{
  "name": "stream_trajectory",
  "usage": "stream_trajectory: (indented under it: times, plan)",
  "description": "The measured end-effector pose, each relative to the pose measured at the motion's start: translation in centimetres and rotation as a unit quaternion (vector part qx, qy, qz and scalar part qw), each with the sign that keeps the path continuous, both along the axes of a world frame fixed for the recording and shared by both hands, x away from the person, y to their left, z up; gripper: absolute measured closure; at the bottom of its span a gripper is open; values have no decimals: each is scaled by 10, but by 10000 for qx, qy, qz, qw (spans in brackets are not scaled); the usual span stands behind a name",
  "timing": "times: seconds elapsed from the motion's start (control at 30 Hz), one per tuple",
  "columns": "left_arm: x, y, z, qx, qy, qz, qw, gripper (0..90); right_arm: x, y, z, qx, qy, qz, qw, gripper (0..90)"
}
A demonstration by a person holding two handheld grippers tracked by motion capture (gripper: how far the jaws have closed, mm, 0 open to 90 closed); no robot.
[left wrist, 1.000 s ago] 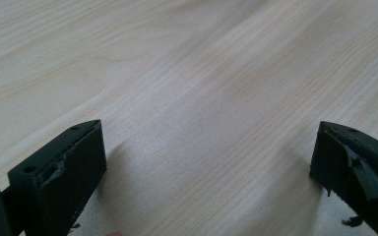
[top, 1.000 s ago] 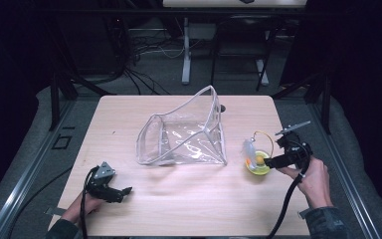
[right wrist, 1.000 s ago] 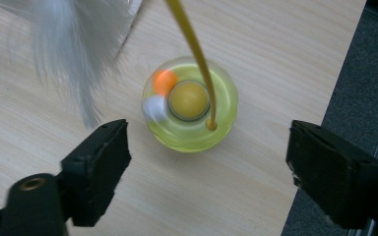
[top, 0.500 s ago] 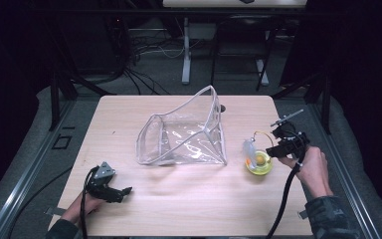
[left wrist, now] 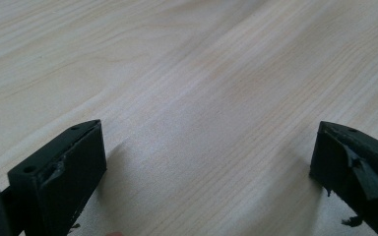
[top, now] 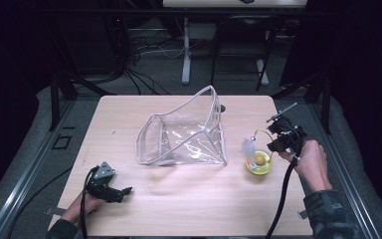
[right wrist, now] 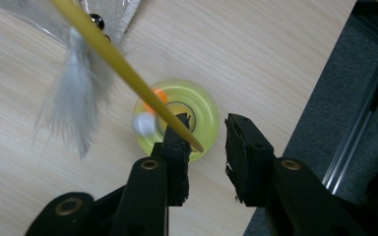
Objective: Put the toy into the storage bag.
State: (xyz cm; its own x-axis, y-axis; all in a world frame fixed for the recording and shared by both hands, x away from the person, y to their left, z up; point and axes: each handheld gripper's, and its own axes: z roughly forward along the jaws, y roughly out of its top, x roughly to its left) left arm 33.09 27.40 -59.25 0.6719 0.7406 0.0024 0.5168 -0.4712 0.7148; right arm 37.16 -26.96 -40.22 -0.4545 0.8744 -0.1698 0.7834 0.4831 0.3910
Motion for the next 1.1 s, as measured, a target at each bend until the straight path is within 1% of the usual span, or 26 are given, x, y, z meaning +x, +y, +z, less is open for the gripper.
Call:
stream_trajectory:
  times: [0.03, 0.1, 0.2, 0.37, 0.47, 0.5, 0.53, 0.63, 0.67, 0.73, 0.77, 0.83, 0.87, 0.93, 0.97, 1.07, 1.1]
  plan:
    - [0, 0, 0, 1, -1, 0, 10000, 2, 0, 0, 0, 9, -25, 6, 10000, 745]
    - [0, 0, 0, -1, -1, 2, 10000, 2, 1, 1, 0, 46, 19, 26, 10000, 772]
    - [0, 0, 0, 4, 1, 3, 10000, 2, 2, 1, 1, 7, 37, 41, 10000, 828]
    - [0, 0, 0, 0, 0, 1, 10000, 2, 5, 4, 3, -58, 68, 12, 10000, 873]
    - [0, 0, 0, 0, 0, 1, 10000, 2, 7, 4, 4, -69, 95, 9, 9999, 875]
    - [0, 0, 0, 1, 0, -1, 10000, 2, 8, 4, 5, -89, 155, 45, 9998, 875]
    - [0, 0, 0, -1, 0, -1, 10000, 2, 9, 5, 5, -99, 104, 13, 9999, 875]
    - [0, 0, 0, -1, 0, -5, 10000, 2, 11, 7, 7, -143, 132, 32, 9998, 876]
    - [0, 0, 0, 0, 0, -6, 10000, 2, 12, 7, 8, -143, 109, 16, 9998, 876]
    - [0, 0, 0, 0, 0, -9, 10000, 2, 13, 9, 9, -279, 97, 19, 9996, 876]
    - [0, 0, 0, 1, -1, -10, 10000, 2, 14, 10, 10, -243, 114, 32, 9996, 877]
    - [0, 0, 0, -1, 0, -10, 10000, 2, 15, 11, 14, -315, 153, 73, 9994, 876]
    - [0, 0, 0, 1, 0, -11, 10000, 2, 15, 11, 14, -319, 117, 58, 9994, 877]
    - [0, 0, 0, 0, 0, -12, 10000, 2, 15, 12, 18, -341, 97, 73, 9993, 877]
    - [0, 0, 0, 1, -1, -12, 10000, 2, 15, 12, 20, -309, 107, 75, 9994, 877]
    - [0, 0, 0, 2, -1, -12, 10000, 2, 15, 13, 25, -358, 99, 75, 9993, 877]
    - [0, 0, 0, 1, 1, -13, 10000, 2, 16, 14, 26, -353, 65, 66, 9993, 877]
